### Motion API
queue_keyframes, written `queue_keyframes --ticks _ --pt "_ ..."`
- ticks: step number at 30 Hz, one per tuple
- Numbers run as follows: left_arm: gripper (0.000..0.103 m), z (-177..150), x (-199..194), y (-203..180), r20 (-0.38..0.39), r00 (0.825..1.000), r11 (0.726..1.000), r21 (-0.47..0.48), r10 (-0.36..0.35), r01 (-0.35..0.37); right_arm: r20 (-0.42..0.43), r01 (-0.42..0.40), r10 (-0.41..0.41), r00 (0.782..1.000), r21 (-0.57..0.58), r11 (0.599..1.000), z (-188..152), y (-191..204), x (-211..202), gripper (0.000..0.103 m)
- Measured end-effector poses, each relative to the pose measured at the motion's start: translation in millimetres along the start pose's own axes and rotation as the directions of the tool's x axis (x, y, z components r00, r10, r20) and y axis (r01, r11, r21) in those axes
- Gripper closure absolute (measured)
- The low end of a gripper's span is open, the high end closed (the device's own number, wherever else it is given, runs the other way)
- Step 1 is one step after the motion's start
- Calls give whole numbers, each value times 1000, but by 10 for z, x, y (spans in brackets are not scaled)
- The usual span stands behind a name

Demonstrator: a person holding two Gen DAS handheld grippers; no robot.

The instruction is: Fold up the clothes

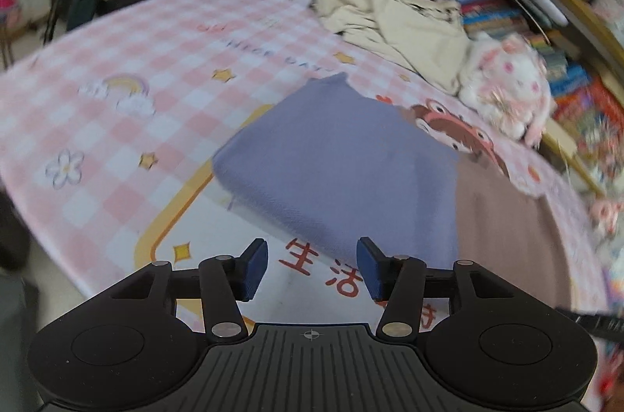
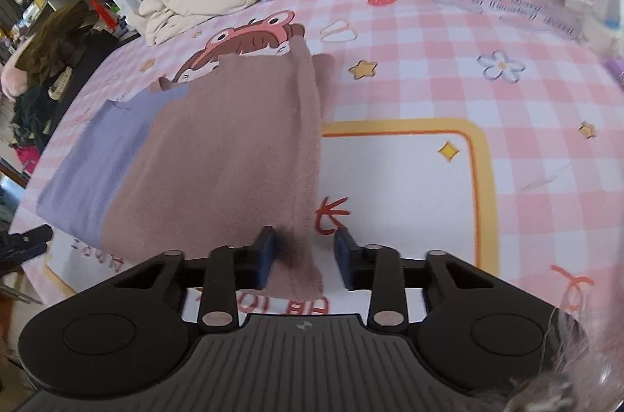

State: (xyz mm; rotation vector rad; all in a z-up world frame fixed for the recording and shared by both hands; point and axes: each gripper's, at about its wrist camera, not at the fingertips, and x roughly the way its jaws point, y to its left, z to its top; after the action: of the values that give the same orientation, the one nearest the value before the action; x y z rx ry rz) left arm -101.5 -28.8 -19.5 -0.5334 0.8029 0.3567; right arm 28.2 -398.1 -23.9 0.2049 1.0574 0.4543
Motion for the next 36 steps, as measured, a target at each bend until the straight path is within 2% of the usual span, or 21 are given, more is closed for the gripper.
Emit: queue_keyframes --ticks 3,9,11,15,18,20,22,24,25,27,28,30,32,34,36 --pt "52 30 29 129 -7 1000 997 -80 -13 13 -7 -16 16 1000 26 1000 3 -6 24 80" --pt "52 119 128 360 -6 999 981 -188 -52 50 -4 17 -17 1000 28 999 -45 27 38 80" --pt "53 139 207 486 -12 997 959 -275 -77 71 -2 25 -25 1000 34 999 -41 35 51 81" --pt "53 169 297 715 14 992 894 -431 -127 120 6 49 -49 999 39 998 -48 79 64 85" --pt "57 223 374 804 24 988 874 -464 -155 148 8 71 -71 997 46 996 -45 113 74 86" --pt "58 265 446 861 36 982 845 -504 -185 177 7 84 -85 996 49 995 -33 145 85 86" --pt "80 306 521 894 40 977 820 -538 -208 196 7 84 -85 996 53 995 -18 184 105 87" --pt "94 370 576 888 41 975 827 -523 -219 208 10 83 -83 996 48 995 11 256 140 89" --pt "96 439 553 854 51 977 853 -479 -209 207 13 84 -85 996 40 996 33 308 163 89" --pt "96 644 427 723 99 978 920 -335 -181 204 40 65 -66 997 28 997 99 438 179 90" --pt "96 750 331 655 138 973 939 -268 -185 217 65 47 -48 997 16 999 129 520 167 91" --pt "96 922 212 602 180 962 951 -195 -204 238 105 20 -18 994 -19 1000 174 693 154 91" --pt "96 1028 255 687 165 968 961 -171 -189 217 120 20 -12 993 -70 997 196 863 183 91" --pt "96 1015 468 892 78 986 961 -224 -148 162 67 58 -52 996 -84 995 192 948 339 91" --pt "95 987 615 1046 21 991 961 -244 -132 134 33 75 -74 997 -62 995 171 944 449 91"
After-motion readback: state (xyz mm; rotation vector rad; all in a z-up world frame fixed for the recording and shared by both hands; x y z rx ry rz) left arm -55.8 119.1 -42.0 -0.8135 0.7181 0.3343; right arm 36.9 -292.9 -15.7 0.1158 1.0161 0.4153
